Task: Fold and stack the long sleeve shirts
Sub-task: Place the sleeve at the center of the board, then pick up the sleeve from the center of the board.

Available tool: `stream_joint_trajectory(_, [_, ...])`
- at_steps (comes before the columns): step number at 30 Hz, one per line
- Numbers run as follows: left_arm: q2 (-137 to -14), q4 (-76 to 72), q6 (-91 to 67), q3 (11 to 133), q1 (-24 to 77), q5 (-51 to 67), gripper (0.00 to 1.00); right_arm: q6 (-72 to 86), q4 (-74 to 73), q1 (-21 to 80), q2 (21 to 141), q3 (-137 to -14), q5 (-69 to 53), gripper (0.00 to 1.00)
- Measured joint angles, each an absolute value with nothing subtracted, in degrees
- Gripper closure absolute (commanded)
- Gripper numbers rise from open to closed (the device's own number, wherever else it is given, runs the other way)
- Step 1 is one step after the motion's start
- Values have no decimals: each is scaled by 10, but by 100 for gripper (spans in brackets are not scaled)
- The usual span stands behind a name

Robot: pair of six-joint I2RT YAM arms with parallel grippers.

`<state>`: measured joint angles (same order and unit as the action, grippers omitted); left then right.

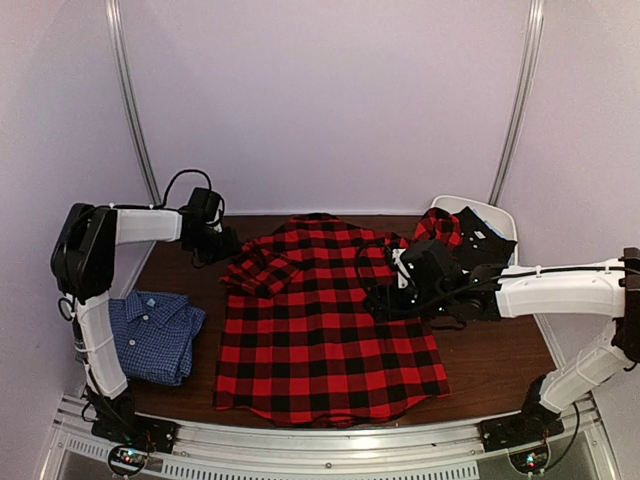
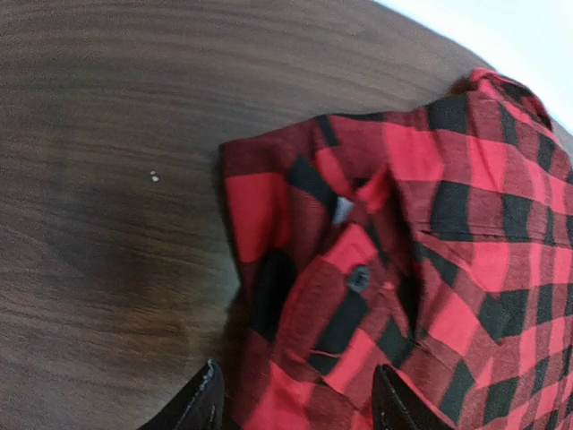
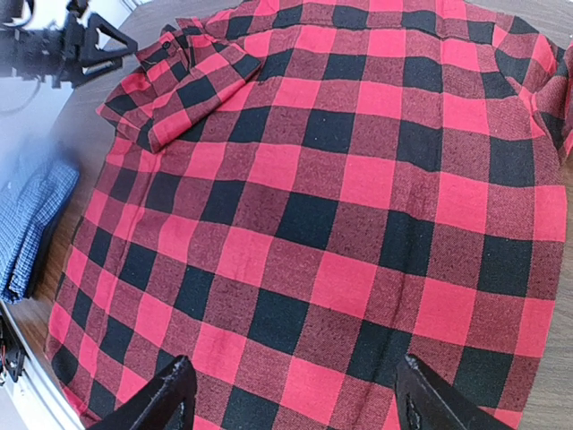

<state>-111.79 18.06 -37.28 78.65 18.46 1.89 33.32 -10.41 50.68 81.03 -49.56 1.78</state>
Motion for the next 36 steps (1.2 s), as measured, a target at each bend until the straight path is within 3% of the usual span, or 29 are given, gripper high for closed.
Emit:
stream_joint_trajectory(3, [-1154,176,-374,791,157,35,43,333,-104,503,806,-496,18,23])
stream_joint_trajectory(10, [-1185,156,-375,806,146,80,56,333,-104,501,805,-496,18,23])
stream_joint_trajectory(13, [-1199,141,-375,822,146,97,65,333,-104,501,805,-496,18,23])
stream_joint_trajectory(20, [-1209,130,-369,838,146,129,98,333,-104,501,805,-496,18,23])
stream_joint_trajectory(36, [-1149,114,-302,829,206,206,100,336,-78,489,805,-496,15,23])
